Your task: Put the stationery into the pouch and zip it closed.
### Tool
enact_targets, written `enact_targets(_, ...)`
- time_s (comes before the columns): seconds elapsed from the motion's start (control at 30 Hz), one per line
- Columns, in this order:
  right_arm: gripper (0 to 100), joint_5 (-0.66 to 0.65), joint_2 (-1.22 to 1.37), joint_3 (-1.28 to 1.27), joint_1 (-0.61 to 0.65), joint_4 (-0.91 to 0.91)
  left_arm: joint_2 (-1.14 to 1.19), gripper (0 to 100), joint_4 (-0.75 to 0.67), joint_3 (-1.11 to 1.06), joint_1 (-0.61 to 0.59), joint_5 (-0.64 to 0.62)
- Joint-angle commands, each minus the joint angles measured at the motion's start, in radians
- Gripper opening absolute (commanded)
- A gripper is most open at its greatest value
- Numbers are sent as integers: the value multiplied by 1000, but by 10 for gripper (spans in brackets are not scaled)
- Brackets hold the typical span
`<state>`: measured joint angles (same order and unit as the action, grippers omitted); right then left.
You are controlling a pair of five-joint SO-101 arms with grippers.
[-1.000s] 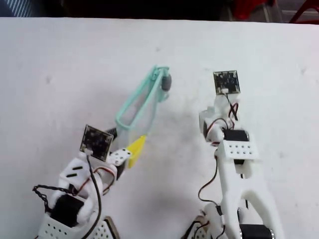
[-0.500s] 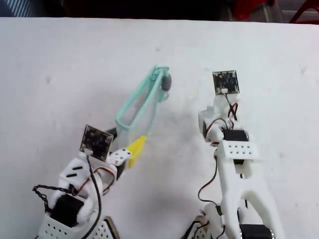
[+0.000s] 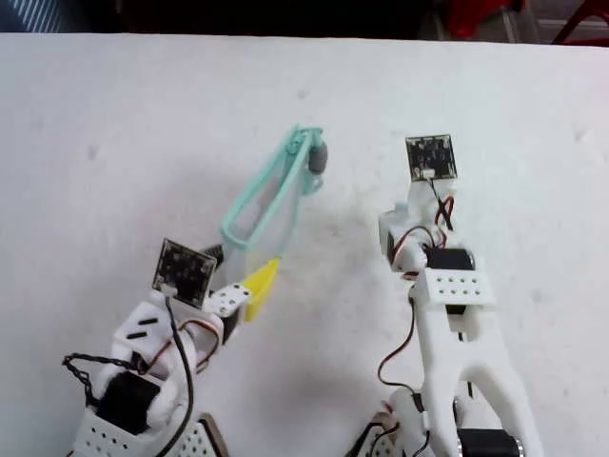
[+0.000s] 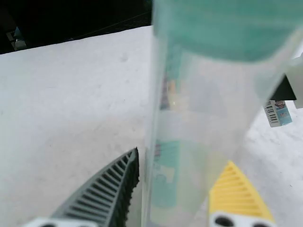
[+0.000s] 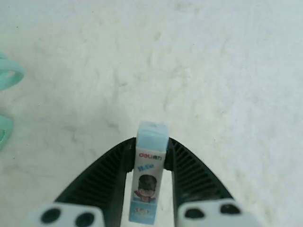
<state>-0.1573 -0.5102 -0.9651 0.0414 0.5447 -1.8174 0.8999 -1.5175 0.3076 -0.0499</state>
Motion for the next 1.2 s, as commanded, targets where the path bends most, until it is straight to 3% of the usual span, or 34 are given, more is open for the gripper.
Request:
enact_targets(0.0, 17, -5, -45, 11, 5, -25, -4, 241, -2, 43, -8, -5)
enact_targets(0.17, 17, -5, -104, 25, 5, -19, -4, 241, -2, 43, -8, -5)
enact_targets(0.43, 17, -11, -427, 28, 33, 28, -4, 241, -2, 43, -7, -5)
enact_targets(0.77, 16, -12, -851, 147, 386, 173, -4, 244, 5, 41, 16, -5)
enact_targets(0.93, 16, -12, -843, 315, 549, 225, -4, 244, -2, 15, 67, 38)
enact_targets(1.17, 16, -5, -587, 512, 585, 226, -4, 242, -14, 11, 67, 52)
